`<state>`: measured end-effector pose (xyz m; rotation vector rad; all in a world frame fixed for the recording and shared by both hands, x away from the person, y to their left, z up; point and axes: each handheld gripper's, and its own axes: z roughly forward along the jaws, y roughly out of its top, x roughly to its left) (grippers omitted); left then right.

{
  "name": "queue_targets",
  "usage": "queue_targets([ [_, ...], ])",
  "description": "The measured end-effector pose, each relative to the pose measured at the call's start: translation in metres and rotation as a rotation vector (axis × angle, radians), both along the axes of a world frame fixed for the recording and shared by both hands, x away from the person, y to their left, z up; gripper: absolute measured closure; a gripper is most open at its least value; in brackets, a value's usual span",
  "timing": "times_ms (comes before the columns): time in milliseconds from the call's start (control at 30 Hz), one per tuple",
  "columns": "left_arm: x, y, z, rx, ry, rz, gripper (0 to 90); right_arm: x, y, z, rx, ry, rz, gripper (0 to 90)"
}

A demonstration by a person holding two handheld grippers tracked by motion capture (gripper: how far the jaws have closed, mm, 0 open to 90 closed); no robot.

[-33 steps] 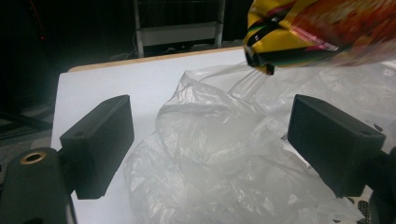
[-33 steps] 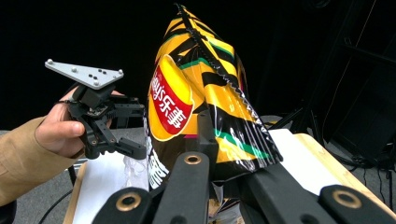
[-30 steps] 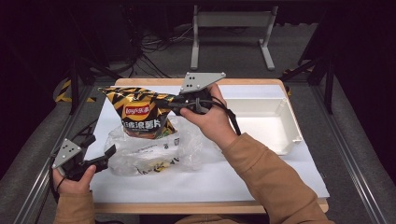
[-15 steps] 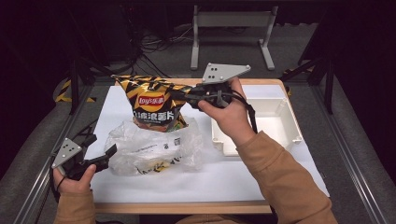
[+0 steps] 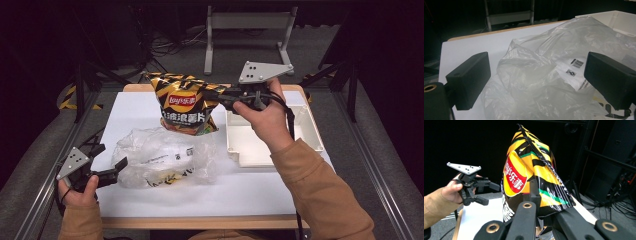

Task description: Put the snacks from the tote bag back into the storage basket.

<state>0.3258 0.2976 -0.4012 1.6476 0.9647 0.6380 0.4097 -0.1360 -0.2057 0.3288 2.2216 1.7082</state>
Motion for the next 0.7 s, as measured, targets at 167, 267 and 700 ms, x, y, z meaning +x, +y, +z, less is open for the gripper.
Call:
queue_targets([
  [167, 0.001, -0.002, 0.000, 0.015, 0.005, -0.012, 7.7, -0.001, -0.014, 0.003, -0.009, 0.001, -0.023, 89.8],
  [267, 0.002, -0.002, 0.000, 0.019, 0.006, -0.022, 6.6, -0.002, -0.023, 0.005, -0.017, -0.003, -0.036, 89.8],
  [700, 0.006, -0.002, 0.000, 0.003, -0.002, -0.022, 1.1, -0.004, -0.062, 0.009, -0.041, 0.001, -0.089, 89.8],
])
